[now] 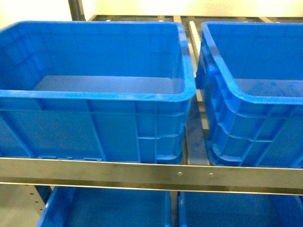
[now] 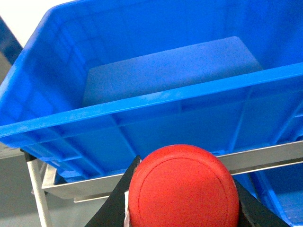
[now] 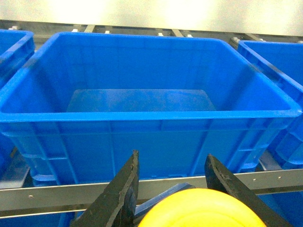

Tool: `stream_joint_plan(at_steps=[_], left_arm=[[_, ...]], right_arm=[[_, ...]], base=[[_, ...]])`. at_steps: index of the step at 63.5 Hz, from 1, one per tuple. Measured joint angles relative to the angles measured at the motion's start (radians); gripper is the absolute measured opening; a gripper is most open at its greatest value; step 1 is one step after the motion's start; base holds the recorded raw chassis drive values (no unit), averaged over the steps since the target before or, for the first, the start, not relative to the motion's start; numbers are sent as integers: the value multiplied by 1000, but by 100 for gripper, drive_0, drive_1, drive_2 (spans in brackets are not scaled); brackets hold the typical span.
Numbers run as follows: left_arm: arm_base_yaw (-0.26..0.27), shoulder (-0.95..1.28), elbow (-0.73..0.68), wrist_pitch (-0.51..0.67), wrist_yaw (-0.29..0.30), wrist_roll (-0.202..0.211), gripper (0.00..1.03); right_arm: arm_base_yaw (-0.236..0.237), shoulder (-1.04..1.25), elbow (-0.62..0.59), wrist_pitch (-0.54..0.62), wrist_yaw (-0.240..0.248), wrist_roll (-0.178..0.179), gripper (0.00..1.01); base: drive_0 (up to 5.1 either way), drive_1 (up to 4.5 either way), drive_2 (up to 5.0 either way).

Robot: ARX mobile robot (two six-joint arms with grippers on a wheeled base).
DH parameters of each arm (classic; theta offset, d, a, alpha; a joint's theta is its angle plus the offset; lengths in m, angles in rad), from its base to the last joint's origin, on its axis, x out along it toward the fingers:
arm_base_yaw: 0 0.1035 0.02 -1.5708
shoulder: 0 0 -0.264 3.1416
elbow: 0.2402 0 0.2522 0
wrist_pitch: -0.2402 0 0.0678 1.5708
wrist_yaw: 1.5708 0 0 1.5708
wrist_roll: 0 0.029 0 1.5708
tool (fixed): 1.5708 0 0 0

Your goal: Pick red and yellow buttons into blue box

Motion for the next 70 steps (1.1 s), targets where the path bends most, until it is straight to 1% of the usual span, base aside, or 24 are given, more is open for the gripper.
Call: stream_joint_plan(at_steps=[41,66,70], left_arm=[[0,1,0,1,0,0,31],[-1,1,0,0,3,0,31],[-1,1,0,-4,3,0,31]], right_arm=[[0,0,0,-1,0,0,38],[0,0,0,1,3,0,38],[0,0,0,0,4,0,38]], base=[[503,-241,-219],[0,0,0],[5,345,-334]])
